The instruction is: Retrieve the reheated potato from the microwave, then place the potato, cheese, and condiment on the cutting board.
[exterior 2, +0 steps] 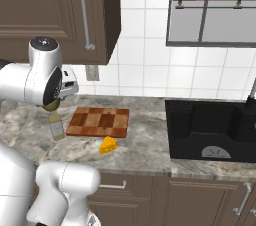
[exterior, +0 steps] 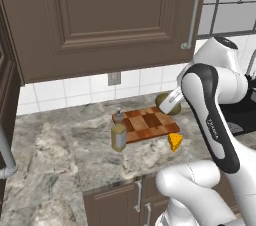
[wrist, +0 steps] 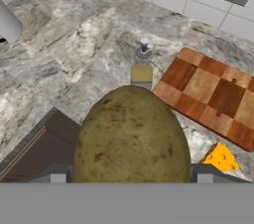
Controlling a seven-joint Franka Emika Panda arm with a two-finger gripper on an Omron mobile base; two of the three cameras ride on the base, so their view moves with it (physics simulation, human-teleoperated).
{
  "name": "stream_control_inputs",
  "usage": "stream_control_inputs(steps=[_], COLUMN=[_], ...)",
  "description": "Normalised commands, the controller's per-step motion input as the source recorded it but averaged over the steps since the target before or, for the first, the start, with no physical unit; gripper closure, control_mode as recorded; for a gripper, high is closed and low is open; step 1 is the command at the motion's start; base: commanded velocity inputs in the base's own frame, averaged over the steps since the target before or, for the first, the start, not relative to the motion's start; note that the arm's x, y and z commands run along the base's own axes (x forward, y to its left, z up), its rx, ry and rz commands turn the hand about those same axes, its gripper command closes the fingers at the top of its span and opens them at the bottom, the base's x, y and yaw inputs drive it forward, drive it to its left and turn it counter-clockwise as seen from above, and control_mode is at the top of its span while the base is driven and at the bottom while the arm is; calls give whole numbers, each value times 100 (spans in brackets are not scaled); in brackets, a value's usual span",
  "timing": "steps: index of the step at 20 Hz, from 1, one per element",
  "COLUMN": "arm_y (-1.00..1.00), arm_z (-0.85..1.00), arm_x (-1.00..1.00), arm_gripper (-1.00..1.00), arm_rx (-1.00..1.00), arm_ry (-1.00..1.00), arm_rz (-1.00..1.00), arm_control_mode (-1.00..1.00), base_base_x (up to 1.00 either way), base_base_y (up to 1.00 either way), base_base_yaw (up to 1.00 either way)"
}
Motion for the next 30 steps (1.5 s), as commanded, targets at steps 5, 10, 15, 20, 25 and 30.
stream_control_inputs(steps=[5,10,15,20,25,30], arm_y=[0,0,0,-15,-60,-60], arm_z=[0,0,0,-6,-13,-19], arm_x=[0,0,0,-2,-1,8], arm_gripper=[100,100,100,100,100,100], arm_rx=[0,0,0,0,12,13], arm_ry=[0,0,0,0,0,3], arm_rz=[0,0,0,0,1,4], arm_control_mode=[-100,-100,-100,-100,-100,-100], base_base_x=[0,0,0,0,0,0], base_base_y=[0,0,0,0,0,0], base_base_yaw=[0,0,0,0,0,0])
